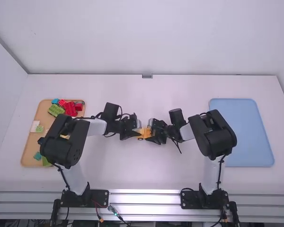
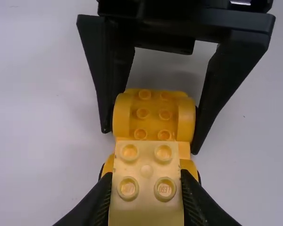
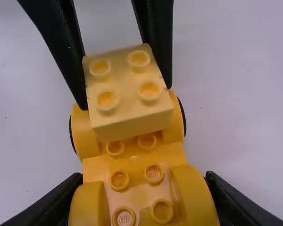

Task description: Assemble lego blocks to make yellow taxi

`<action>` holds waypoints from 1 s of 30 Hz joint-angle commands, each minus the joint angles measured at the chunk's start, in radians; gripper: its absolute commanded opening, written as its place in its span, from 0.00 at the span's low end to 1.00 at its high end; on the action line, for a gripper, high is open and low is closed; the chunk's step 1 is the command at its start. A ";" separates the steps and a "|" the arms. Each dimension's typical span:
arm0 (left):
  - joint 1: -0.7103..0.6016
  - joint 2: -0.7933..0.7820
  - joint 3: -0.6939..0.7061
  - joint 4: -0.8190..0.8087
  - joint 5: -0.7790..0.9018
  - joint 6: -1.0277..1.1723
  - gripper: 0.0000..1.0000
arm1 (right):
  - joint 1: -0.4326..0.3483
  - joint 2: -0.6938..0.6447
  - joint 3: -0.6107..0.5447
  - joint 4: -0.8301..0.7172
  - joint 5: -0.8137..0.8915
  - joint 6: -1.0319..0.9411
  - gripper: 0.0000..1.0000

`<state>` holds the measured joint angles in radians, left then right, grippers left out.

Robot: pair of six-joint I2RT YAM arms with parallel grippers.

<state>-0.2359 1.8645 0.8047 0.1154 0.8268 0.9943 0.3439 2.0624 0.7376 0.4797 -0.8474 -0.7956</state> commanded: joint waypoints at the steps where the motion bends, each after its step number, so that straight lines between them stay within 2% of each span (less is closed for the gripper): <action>1: -0.006 0.021 -0.012 -0.011 0.029 0.029 0.04 | 0.003 0.014 0.002 -0.012 0.034 0.003 0.41; 5: -0.006 0.021 -0.029 0.013 0.037 0.028 0.03 | 0.003 0.014 0.002 -0.012 0.033 0.004 0.41; 7: -0.006 0.021 -0.048 0.051 0.037 0.028 0.08 | 0.003 0.014 0.002 -0.013 0.033 0.003 0.41; 15: -0.006 0.021 -0.075 0.103 0.037 0.024 0.13 | 0.003 0.014 0.002 -0.013 0.034 0.003 0.42; 18: -0.006 0.021 -0.075 0.104 0.037 0.025 0.20 | 0.003 0.014 0.002 -0.013 0.034 0.004 0.41; 20: -0.006 0.021 -0.075 0.111 0.037 0.024 0.35 | 0.003 0.014 0.002 -0.013 0.034 0.007 0.42; 21: -0.006 0.021 -0.075 0.111 0.037 0.024 0.38 | 0.003 0.014 0.002 -0.013 0.034 0.007 0.42; 22: -0.006 0.021 -0.075 0.116 0.037 0.024 0.51 | 0.003 0.014 0.002 -0.013 0.034 0.006 0.42; 30: -0.004 0.020 -0.069 0.182 0.037 -0.063 0.63 | 0.003 0.014 0.002 -0.013 0.034 0.006 0.42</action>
<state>-0.2367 1.8645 0.7395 0.2951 0.8516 0.9657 0.3439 2.0624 0.7376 0.4793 -0.8524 -0.7952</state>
